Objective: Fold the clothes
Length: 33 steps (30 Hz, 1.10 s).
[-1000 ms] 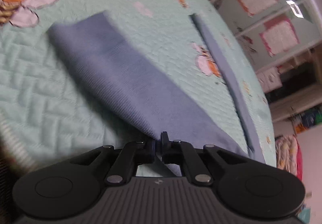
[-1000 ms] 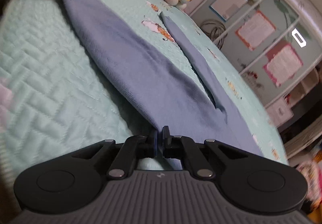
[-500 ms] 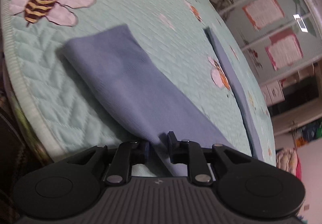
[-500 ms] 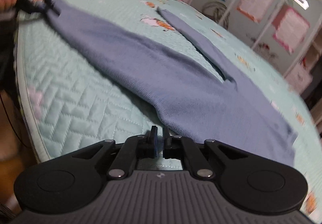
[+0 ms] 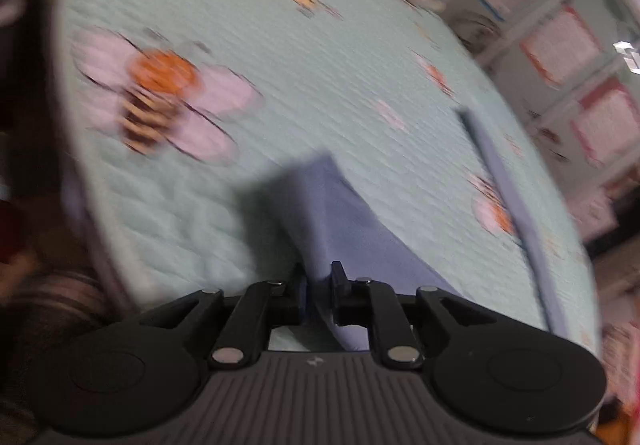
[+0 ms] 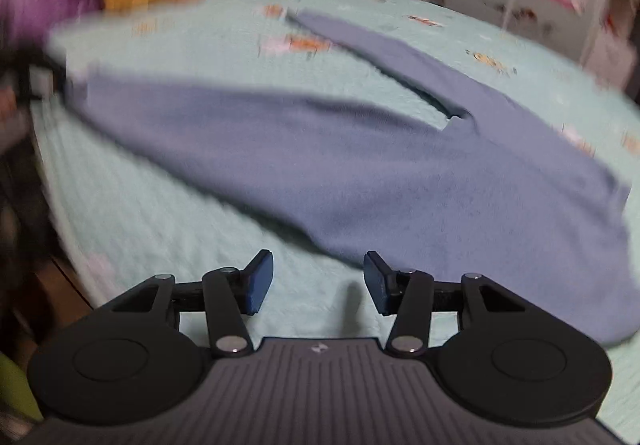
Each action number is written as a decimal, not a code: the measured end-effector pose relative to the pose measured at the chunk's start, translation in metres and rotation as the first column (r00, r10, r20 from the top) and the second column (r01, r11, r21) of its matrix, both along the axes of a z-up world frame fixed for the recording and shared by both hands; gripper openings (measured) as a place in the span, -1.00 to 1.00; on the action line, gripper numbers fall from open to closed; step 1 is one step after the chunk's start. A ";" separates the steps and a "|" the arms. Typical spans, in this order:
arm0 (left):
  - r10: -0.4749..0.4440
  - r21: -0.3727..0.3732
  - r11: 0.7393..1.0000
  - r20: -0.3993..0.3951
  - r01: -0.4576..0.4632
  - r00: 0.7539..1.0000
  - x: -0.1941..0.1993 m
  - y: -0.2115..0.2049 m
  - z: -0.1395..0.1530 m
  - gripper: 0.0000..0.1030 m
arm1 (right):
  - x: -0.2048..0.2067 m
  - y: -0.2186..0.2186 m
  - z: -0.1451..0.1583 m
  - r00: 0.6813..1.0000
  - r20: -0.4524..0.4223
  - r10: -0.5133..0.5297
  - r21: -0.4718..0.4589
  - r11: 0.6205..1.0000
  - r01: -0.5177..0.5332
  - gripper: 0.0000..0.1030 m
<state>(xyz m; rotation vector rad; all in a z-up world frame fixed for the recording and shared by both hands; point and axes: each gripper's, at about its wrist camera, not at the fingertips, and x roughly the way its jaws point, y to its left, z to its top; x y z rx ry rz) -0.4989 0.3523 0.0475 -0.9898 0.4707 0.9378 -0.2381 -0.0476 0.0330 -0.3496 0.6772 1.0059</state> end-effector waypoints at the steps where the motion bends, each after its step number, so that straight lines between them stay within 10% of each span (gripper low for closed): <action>1: 0.019 0.025 1.000 -0.012 -0.018 1.000 -0.001 -0.001 0.006 -0.56 | 0.006 -0.005 0.003 0.999 -0.044 -0.027 0.052 0.998 0.029 -0.02; 6: -0.289 0.152 0.945 -0.022 0.289 0.957 0.048 -0.032 0.032 -0.33 | 0.050 -0.008 0.005 0.970 -0.203 -0.138 0.221 0.958 0.182 -0.50; 11: -0.586 0.240 0.771 -0.093 0.590 0.805 0.124 -0.072 0.037 -0.28 | 0.099 0.009 -0.006 0.939 -0.278 -0.200 0.262 0.925 0.275 -0.56; 15: -0.660 0.258 0.690 -0.158 0.676 0.734 0.169 -0.085 0.018 -0.23 | 0.132 0.019 -0.007 0.919 -0.326 -0.220 0.298 0.899 0.321 -0.56; 25: -0.604 0.243 0.715 -0.259 0.656 0.754 0.162 -0.060 -0.024 -0.85 | 0.170 0.080 -0.045 0.937 -0.279 -0.212 0.202 0.940 0.273 -0.60; 33: -0.605 0.253 0.724 -0.214 0.641 0.767 0.166 -0.046 -0.010 -0.80 | 0.134 0.091 -0.008 0.978 -0.150 -0.142 0.207 0.963 0.172 -0.60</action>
